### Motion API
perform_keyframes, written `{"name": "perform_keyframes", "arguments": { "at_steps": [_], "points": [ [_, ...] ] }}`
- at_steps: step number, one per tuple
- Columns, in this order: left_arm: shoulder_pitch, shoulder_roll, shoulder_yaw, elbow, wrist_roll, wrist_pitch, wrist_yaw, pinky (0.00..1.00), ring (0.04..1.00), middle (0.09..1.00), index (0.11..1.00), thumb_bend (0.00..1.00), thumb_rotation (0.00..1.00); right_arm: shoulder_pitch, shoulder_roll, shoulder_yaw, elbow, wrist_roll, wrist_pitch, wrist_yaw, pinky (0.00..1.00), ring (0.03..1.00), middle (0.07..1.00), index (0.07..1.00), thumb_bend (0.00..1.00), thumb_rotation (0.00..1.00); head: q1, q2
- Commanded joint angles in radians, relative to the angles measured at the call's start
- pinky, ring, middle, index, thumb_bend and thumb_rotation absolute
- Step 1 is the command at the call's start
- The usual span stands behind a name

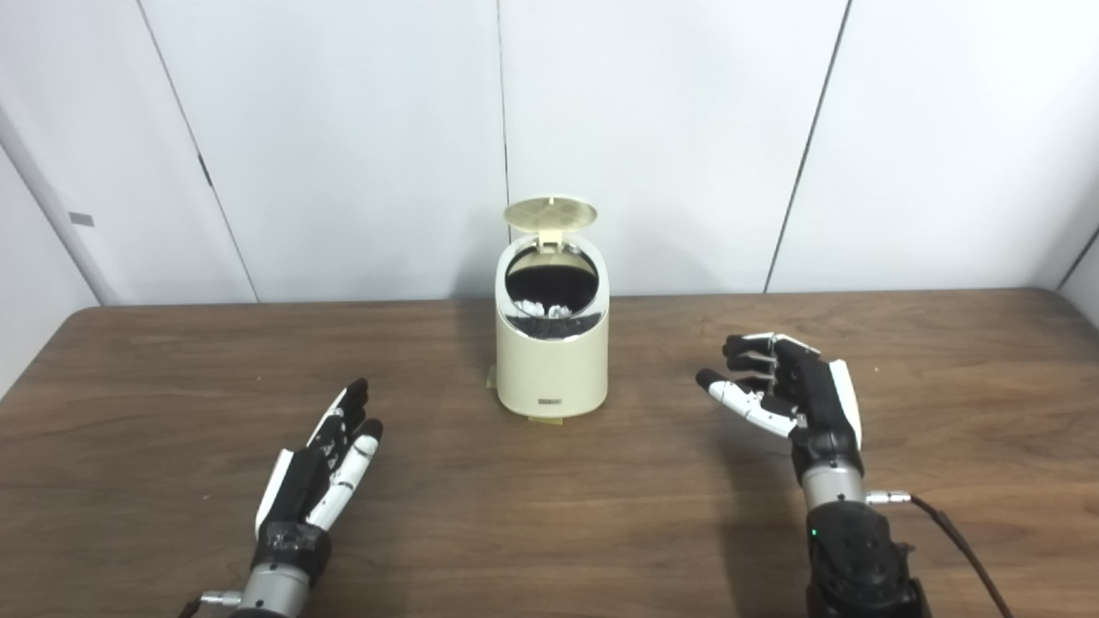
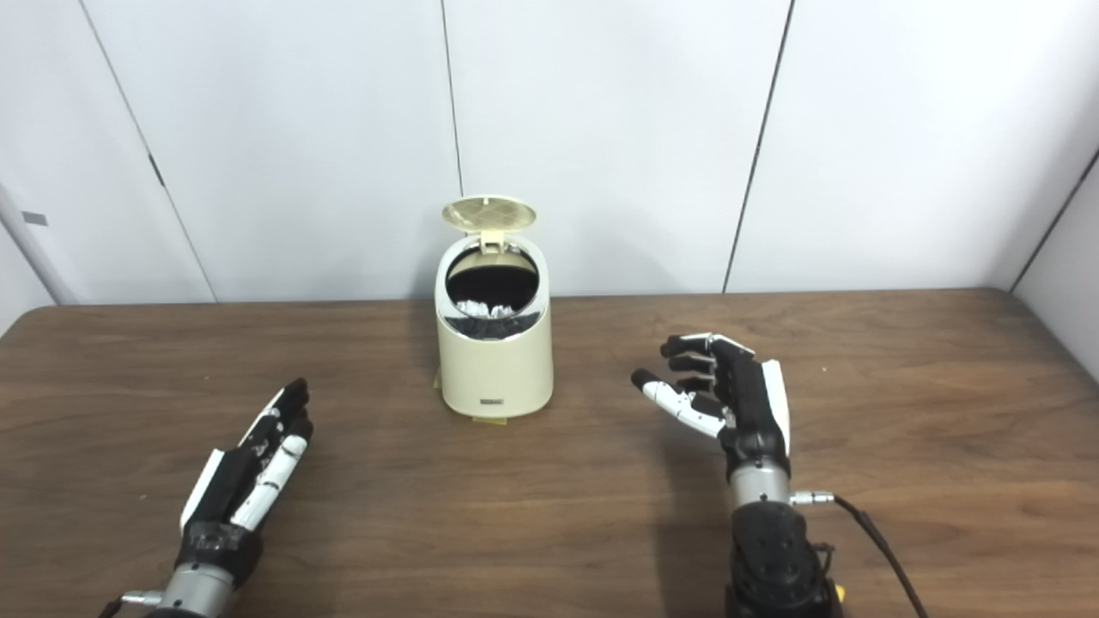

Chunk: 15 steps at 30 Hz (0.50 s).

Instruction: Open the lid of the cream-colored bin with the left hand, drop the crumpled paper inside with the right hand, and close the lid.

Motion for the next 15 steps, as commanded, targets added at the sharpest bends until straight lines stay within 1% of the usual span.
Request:
{"name": "perform_keyframes", "arguments": {
  "at_steps": [1, 3, 4, 7, 10, 12, 13, 15],
  "points": [
    [-0.028, 0.013, 0.001, -0.022, 0.006, 0.013, 0.000, 1.00, 1.000, 0.983, 1.000, 0.49, 0.63, -0.019, -0.001, -0.015, -0.002, 0.035, -0.058, -0.010, 0.63, 0.713, 0.767, 0.644, 0.50, 0.29, 0.000, 0.001],
    [-0.031, 0.015, 0.002, -0.022, 0.006, 0.015, 0.000, 1.00, 1.000, 0.983, 1.000, 0.49, 0.63, -0.012, -0.003, -0.023, 0.020, 0.069, -0.075, -0.002, 0.66, 0.742, 0.798, 0.777, 0.49, 0.41, 0.000, 0.002],
    [-0.033, 0.017, 0.003, -0.020, 0.005, 0.014, -0.001, 1.00, 1.000, 0.983, 1.000, 0.50, 0.63, -0.010, -0.005, -0.025, 0.029, 0.081, -0.084, 0.000, 0.68, 0.763, 0.825, 0.818, 0.50, 0.45, 0.000, 0.002],
    [-0.045, 0.019, 0.002, -0.021, 0.003, 0.021, -0.002, 1.00, 1.000, 0.983, 1.000, 0.49, 0.62, -0.006, -0.013, -0.025, 0.059, 0.107, -0.114, 0.006, 0.73, 0.807, 0.881, 0.881, 0.49, 0.49, 0.002, 0.000],
    [-0.067, 0.027, -0.004, -0.023, 0.009, 0.030, -0.008, 1.00, 1.000, 0.984, 1.000, 0.48, 0.65, -0.003, -0.016, -0.029, 0.084, 0.148, -0.139, 0.021, 0.79, 0.857, 0.934, 0.919, 0.48, 0.57, 0.008, -0.002],
    [-0.092, 0.033, -0.011, -0.041, 0.015, 0.058, -0.011, 1.00, 1.000, 0.981, 1.000, 0.48, 0.66, 0.003, -0.003, -0.036, 0.065, 0.184, -0.111, 0.027, 0.85, 0.890, 0.952, 0.929, 0.47, 0.61, 0.010, -0.003],
    [-0.106, 0.038, -0.018, -0.055, 0.019, 0.072, -0.016, 1.00, 1.000, 0.980, 1.000, 0.48, 0.68, 0.006, 0.002, -0.037, 0.053, 0.195, -0.095, 0.027, 0.88, 0.911, 0.957, 0.930, 0.47, 0.65, 0.011, -0.003],
    [-0.133, 0.048, -0.034, -0.088, 0.028, 0.103, -0.027, 1.00, 1.000, 0.977, 1.000, 0.50, 0.70, 0.010, 0.009, -0.041, 0.043, 0.225, -0.086, 0.031, 0.91, 0.945, 0.969, 0.936, 0.47, 0.69, 0.014, -0.004]
  ]
}}
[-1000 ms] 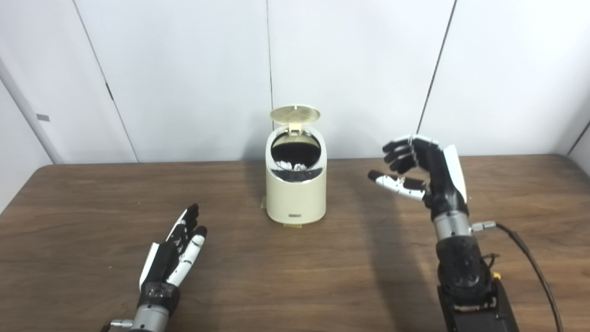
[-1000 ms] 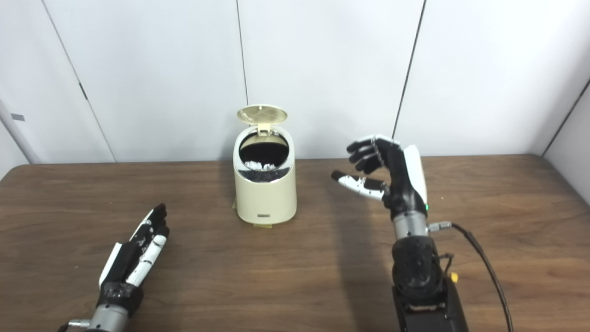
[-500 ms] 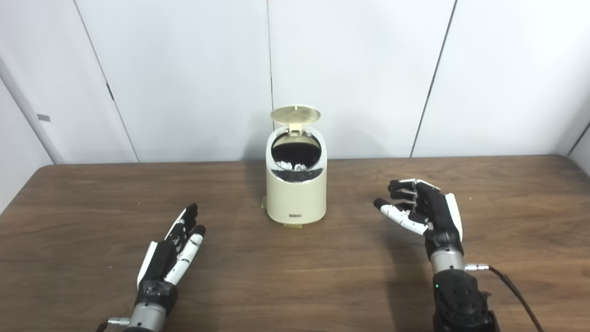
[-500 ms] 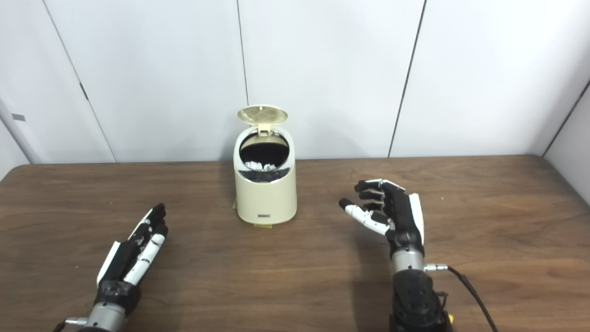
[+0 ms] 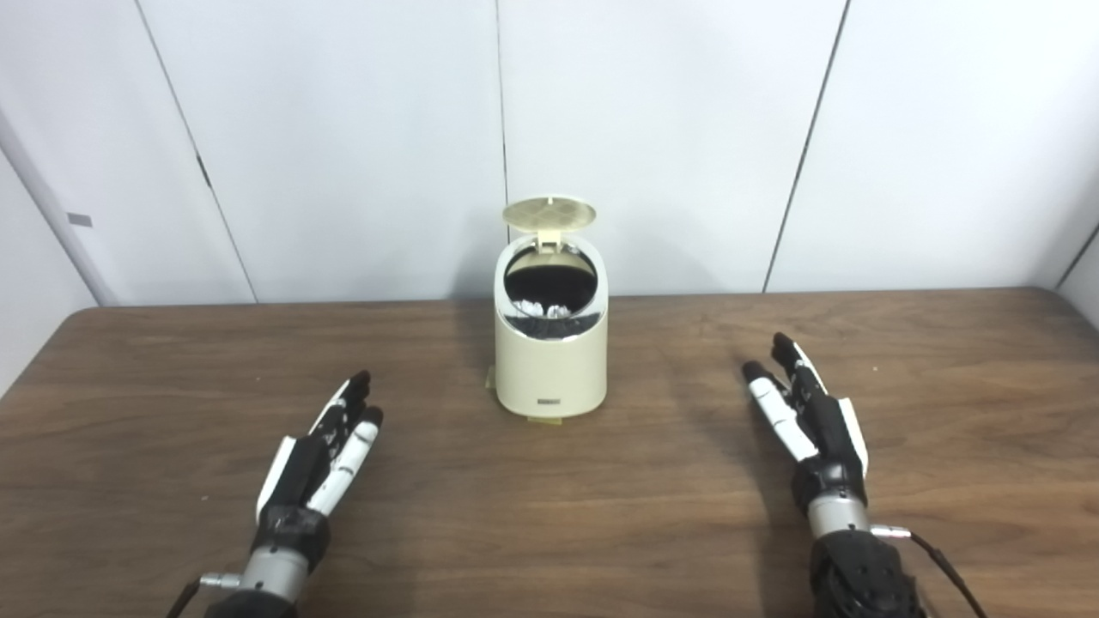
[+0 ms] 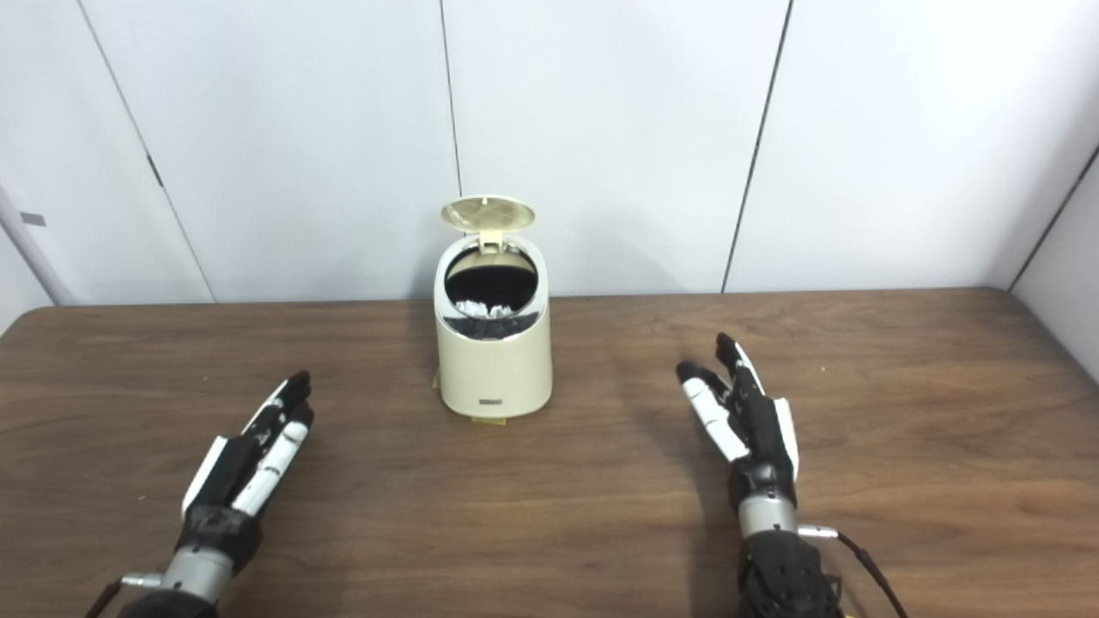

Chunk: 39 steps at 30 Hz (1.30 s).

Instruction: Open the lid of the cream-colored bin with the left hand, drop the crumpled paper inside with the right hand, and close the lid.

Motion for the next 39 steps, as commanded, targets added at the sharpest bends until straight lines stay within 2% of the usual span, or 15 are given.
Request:
{"name": "perform_keyframes", "arguments": {
  "at_steps": [1, 6, 8, 11, 17, 23, 27, 31, 35, 39],
  "points": [
    [-0.080, 0.029, -0.023, -0.088, 0.030, 0.014, -0.019, 1.00, 1.000, 0.975, 1.000, 0.51, 0.70, -0.019, 0.006, -0.009, -0.037, 0.037, -0.012, 0.011, 0.93, 0.956, 0.974, 0.937, 0.48, 0.70, -0.001, 0.000],
    [-0.190, 0.056, -0.074, -0.147, 0.113, 0.082, -0.033, 1.00, 0.990, 0.976, 0.982, 0.54, 0.79, -0.014, 0.012, -0.010, -0.032, 0.083, -0.014, 0.020, 0.96, 0.966, 0.973, 0.940, 0.48, 0.75, 0.021, -0.011],
    [-0.248, 0.053, -0.087, -0.138, 0.128, 0.083, -0.035, 1.00, 0.987, 0.976, 0.984, 0.52, 0.79, -0.013, 0.013, -0.008, -0.030, 0.095, -0.018, 0.021, 0.97, 0.963, 0.969, 0.945, 0.44, 0.77, 0.025, -0.014],
    [-0.319, 0.044, -0.107, -0.132, 0.146, 0.090, -0.038, 1.00, 0.984, 0.971, 0.984, 0.53, 0.78, -0.010, 0.012, -0.005, -0.031, 0.109, -0.008, 0.022, 0.96, 0.960, 0.969, 0.952, 0.43, 0.78, 0.029, -0.018],
    [-0.441, 0.039, -0.151, -0.110, 0.174, 0.092, -0.067, 1.00, 0.999, 0.991, 0.997, 0.53, 0.82, -0.005, 0.014, -0.003, -0.039, 0.128, 0.000, 0.022, 0.96, 0.953, 0.964, 0.967, 0.46, 0.78, 0.036, -0.030],
    [-0.548, 0.042, -0.205, -0.075, 0.273, 0.120, -0.072, 1.00, 1.000, 0.999, 0.996, 0.53, 0.82, 0.002, 0.012, 0.011, -0.049, 0.122, 0.011, 0.023, 0.98, 0.964, 0.966, 0.968, 0.46, 0.79, 0.041, -0.039],
    [-0.635, 0.043, -0.249, -0.034, 0.362, 0.149, -0.073, 0.94, 0.989, 0.993, 0.989, 0.53, 0.83, 0.010, 0.012, 0.024, -0.045, 0.112, 0.003, 0.024, 0.97, 0.969, 0.966, 0.967, 0.47, 0.81, 0.039, -0.040],
    [-0.673, 0.045, -0.268, -0.012, 0.409, 0.165, -0.082, 0.94, 0.999, 1.000, 0.992, 0.53, 0.83, 0.012, 0.014, 0.035, -0.043, 0.102, 0.002, 0.023, 0.97, 0.970, 0.962, 0.963, 0.47, 0.84, 0.039, -0.040],
    [-0.715, 0.057, -0.314, 0.029, 0.510, 0.161, -0.081, 0.88, 0.975, 0.994, 0.961, 0.54, 0.82, 0.013, 0.021, 0.042, -0.046, 0.091, 0.006, 0.017, 0.97, 0.964, 0.955, 0.958, 0.45, 0.85, 0.038, -0.036],
    [-0.734, 0.061, -0.332, 0.066, 0.553, 0.157, -0.097, 0.85, 0.956, 0.970, 0.914, 0.53, 0.78, 0.016, 0.013, 0.063, -0.046, 0.046, 0.004, 0.010, 0.96, 0.954, 0.946, 0.965, 0.43, 0.88, 0.036, -0.035]
  ]
}}
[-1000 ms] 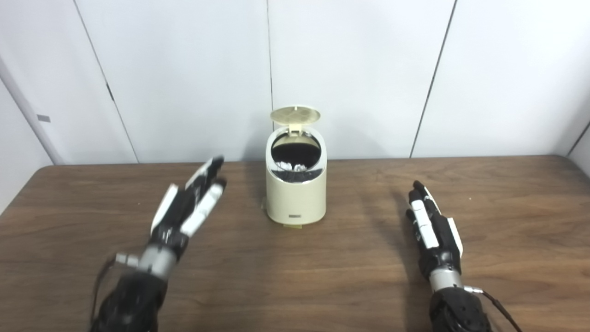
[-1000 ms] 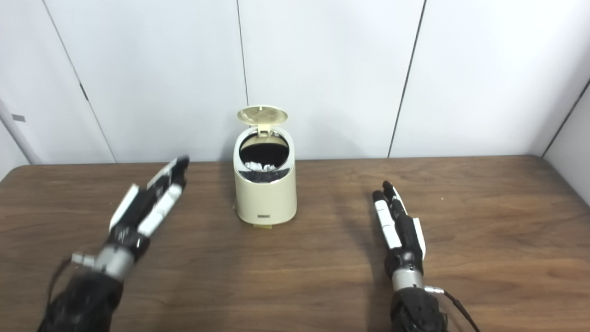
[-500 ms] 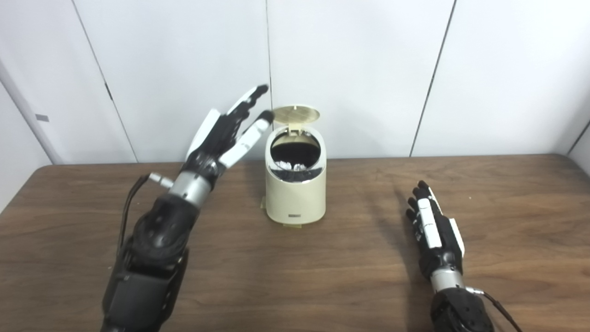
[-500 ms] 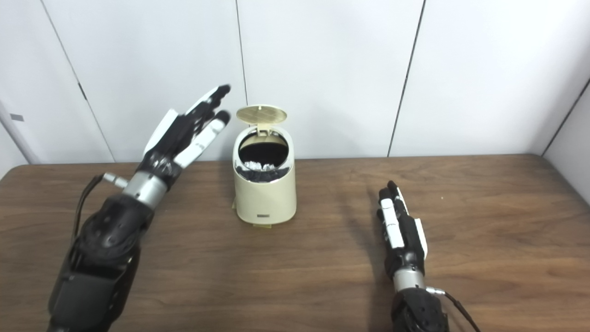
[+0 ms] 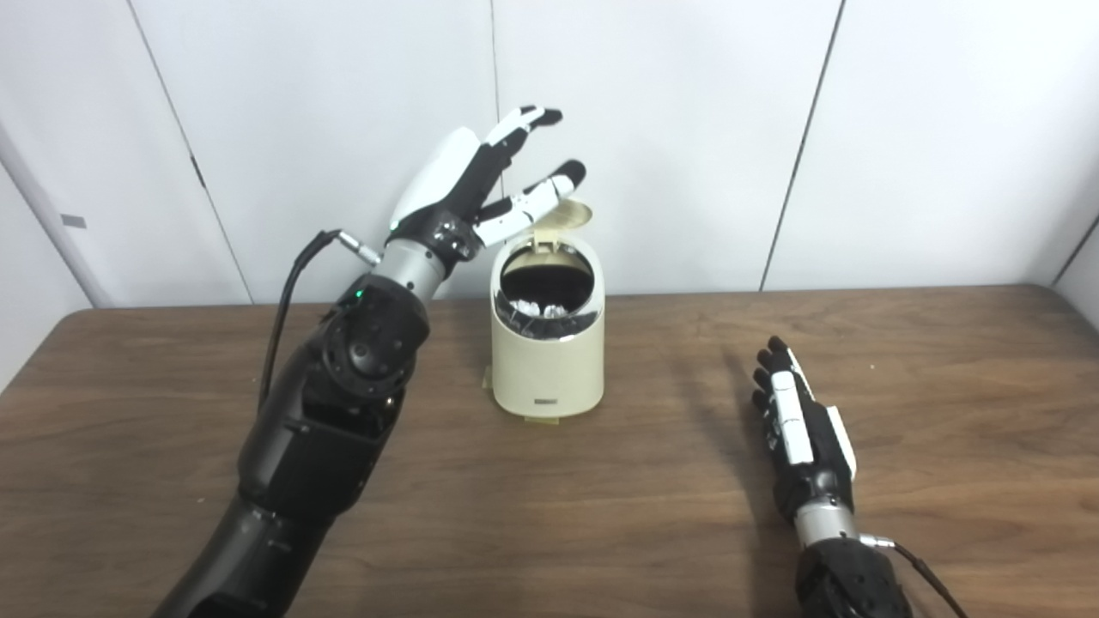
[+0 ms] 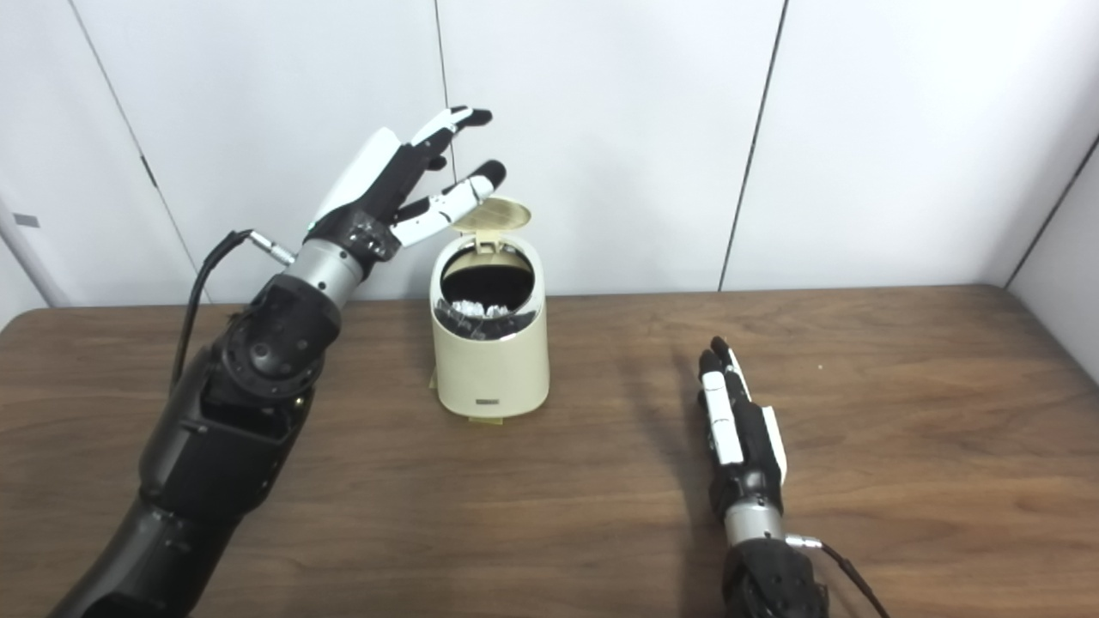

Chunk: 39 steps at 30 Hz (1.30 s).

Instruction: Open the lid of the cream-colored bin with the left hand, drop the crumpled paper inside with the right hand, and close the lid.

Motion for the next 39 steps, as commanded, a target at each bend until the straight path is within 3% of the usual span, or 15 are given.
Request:
{"name": "perform_keyframes", "arguments": {
  "at_steps": [1, 8, 16, 24, 27, 29, 39],
  "points": [
    [-0.072, 0.016, -0.004, 0.004, 0.033, -0.008, -0.006, 0.85, 0.964, 0.973, 0.899, 0.54, 0.80, -0.003, -0.005, 0.027, -0.019, -0.041, -0.005, 0.003, 0.94, 0.945, 0.941, 0.970, 0.41, 0.91, -0.001, 0.002],
    [-0.096, 0.093, -0.113, 0.055, 0.216, -0.034, -0.057, 0.87, 0.981, 0.968, 0.862, 0.59, 0.89, 0.004, -0.029, 0.068, -0.030, -0.152, 0.010, -0.013, 0.88, 0.916, 0.915, 0.981, 0.45, 0.97, -0.001, 0.007],
    [-0.090, 0.113, -0.144, 0.023, 0.337, -0.005, -0.147, 0.91, 1.000, 0.955, 0.834, 0.60, 0.87, 0.004, -0.038, 0.091, -0.038, -0.241, 0.036, -0.029, 0.81, 0.884, 0.892, 0.982, 0.48, 1.00, -0.012, 0.017],
    [-0.064, 0.115, -0.127, -0.015, 0.355, -0.019, -0.201, 0.85, 0.985, 0.945, 0.797, 0.57, 0.93, -0.007, -0.038, 0.102, -0.020, -0.305, 0.061, -0.049, 0.82, 0.875, 0.871, 0.974, 0.50, 1.00, -0.016, 0.020],
    [-0.042, 0.115, -0.114, -0.029, 0.334, -0.041, -0.201, 0.85, 0.978, 0.940, 0.777, 0.55, 0.93, -0.010, -0.045, 0.106, -0.012, -0.329, 0.070, -0.052, 0.98, 0.905, 0.873, 0.980, 0.49, 1.00, -0.015, 0.028],
    [-0.029, 0.113, -0.107, -0.039, 0.327, -0.051, -0.201, 0.82, 0.963, 0.932, 0.769, 0.54, 0.93, -0.009, -0.048, 0.109, -0.015, -0.340, 0.079, -0.048, 1.00, 0.919, 0.876, 0.986, 0.52, 1.00, -0.017, 0.029],
    [0.032, 0.102, -0.105, -0.089, 0.330, -0.074, -0.206, 0.82, 0.958, 0.921, 0.765, 0.55, 0.97, -0.006, -0.046, 0.112, -0.032, -0.360, 0.101, -0.042, 0.98, 0.915, 0.874, 0.996, 0.54, 1.00, -0.024, 0.048]
  ]
}}
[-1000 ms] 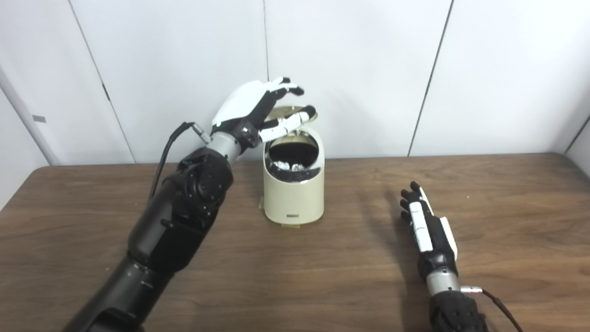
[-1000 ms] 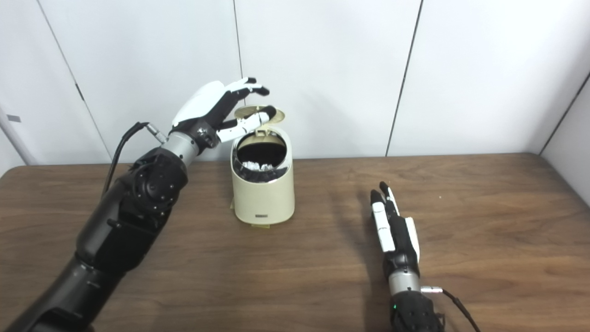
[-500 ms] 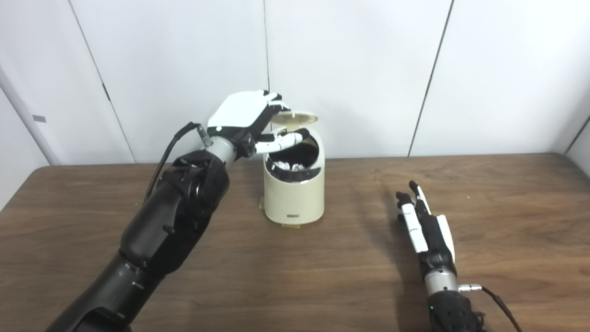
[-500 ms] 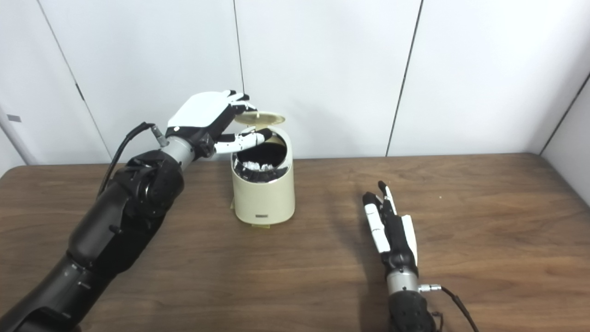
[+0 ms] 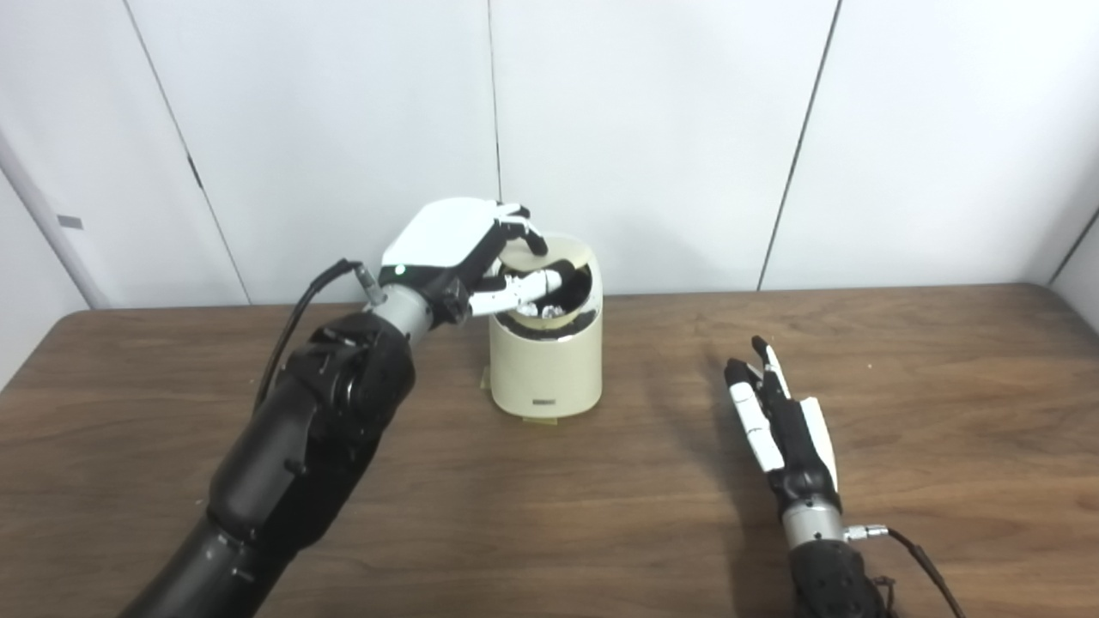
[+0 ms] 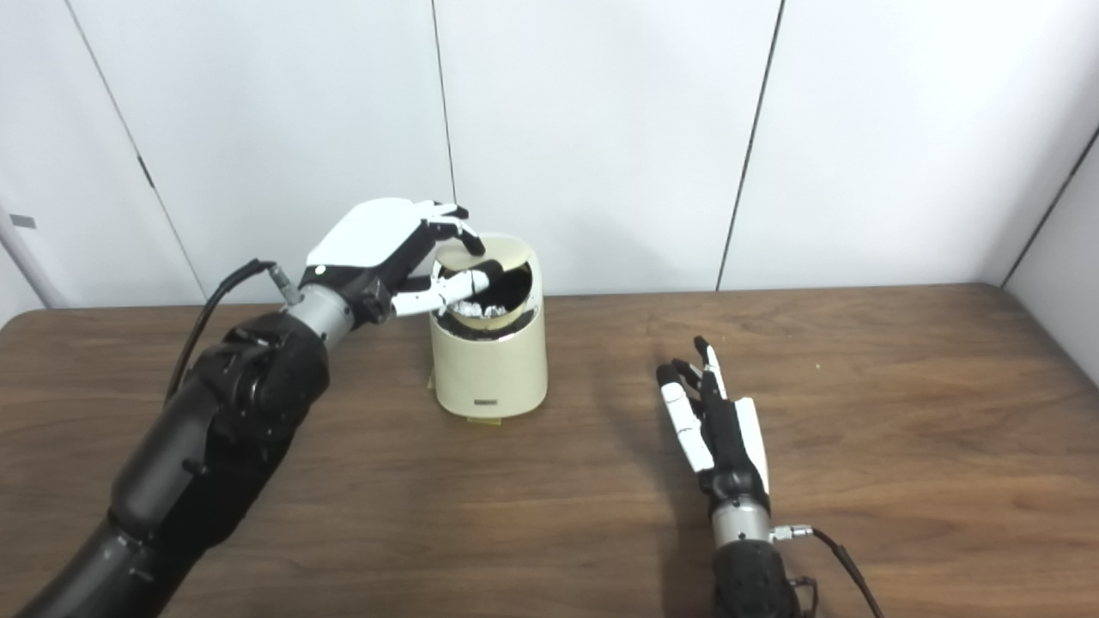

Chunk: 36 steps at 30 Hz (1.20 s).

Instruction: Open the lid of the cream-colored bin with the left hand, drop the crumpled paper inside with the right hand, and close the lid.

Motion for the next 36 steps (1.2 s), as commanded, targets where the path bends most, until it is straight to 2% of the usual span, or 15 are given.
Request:
{"name": "perform_keyframes", "arguments": {
  "at_steps": [1, 7, 14, 19, 27, 31, 36],
  "points": [
    [-0.032, 0.006, 0.010, -0.033, 0.012, -0.025, 0.002, 0.82, 0.956, 0.917, 0.762, 0.56, 0.98, -0.013, -0.003, 0.002, -0.010, -0.005, 0.023, 0.010, 0.98, 0.917, 0.874, 0.998, 0.54, 1.00, -0.003, 0.004],
    [-0.007, 0.015, 0.014, -0.021, -0.007, -0.040, -0.012, 0.83, 0.959, 0.917, 0.756, 0.55, 0.96, -0.013, -0.002, 0.002, -0.028, -0.007, 0.038, 0.013, 1.00, 0.929, 0.881, 1.000, 0.53, 1.00, -0.004, 0.010],
    [0.031, 0.018, 0.017, -0.032, -0.004, -0.045, -0.040, 0.85, 0.975, 0.929, 0.747, 0.53, 0.89, -0.005, 0.005, 0.005, -0.039, -0.016, 0.037, 0.005, 1.00, 0.922, 0.876, 1.000, 0.53, 1.00, -0.004, 0.018],
    [0.049, 0.024, 0.004, -0.026, 0.025, -0.071, -0.035, 0.81, 0.952, 0.917, 0.757, 0.55, 0.91, -0.002, 0.011, 0.006, -0.045, -0.015, 0.043, 0.005, 1.00, 0.922, 0.871, 1.000, 0.53, 1.00, -0.007, 0.023],
    [0.063, 0.020, -0.005, 0.013, 0.045, -0.110, -0.027, 0.83, 0.951, 0.921, 0.750, 0.56, 0.93, -0.001, 0.010, 0.008, -0.048, -0.015, 0.047, 0.005, 0.99, 0.920, 0.871, 1.000, 0.53, 1.00, -0.010, 0.025],
    [0.062, 0.027, -0.030, 0.043, 0.089, -0.130, -0.030, 0.88, 0.971, 0.936, 0.757, 0.58, 0.96, 0.000, 0.010, 0.010, -0.048, -0.018, 0.045, 0.004, 0.99, 0.917, 0.869, 1.000, 0.53, 1.00, -0.010, 0.025],
    [0.050, 0.058, -0.093, 0.055, 0.212, -0.187, -0.030, 0.93, 0.997, 0.958, 0.770, 0.57, 0.98, -0.001, 0.008, 0.013, -0.054, -0.025, 0.052, 0.004, 0.99, 0.914, 0.865, 1.000, 0.54, 1.00, -0.010, 0.031]
  ]
}}
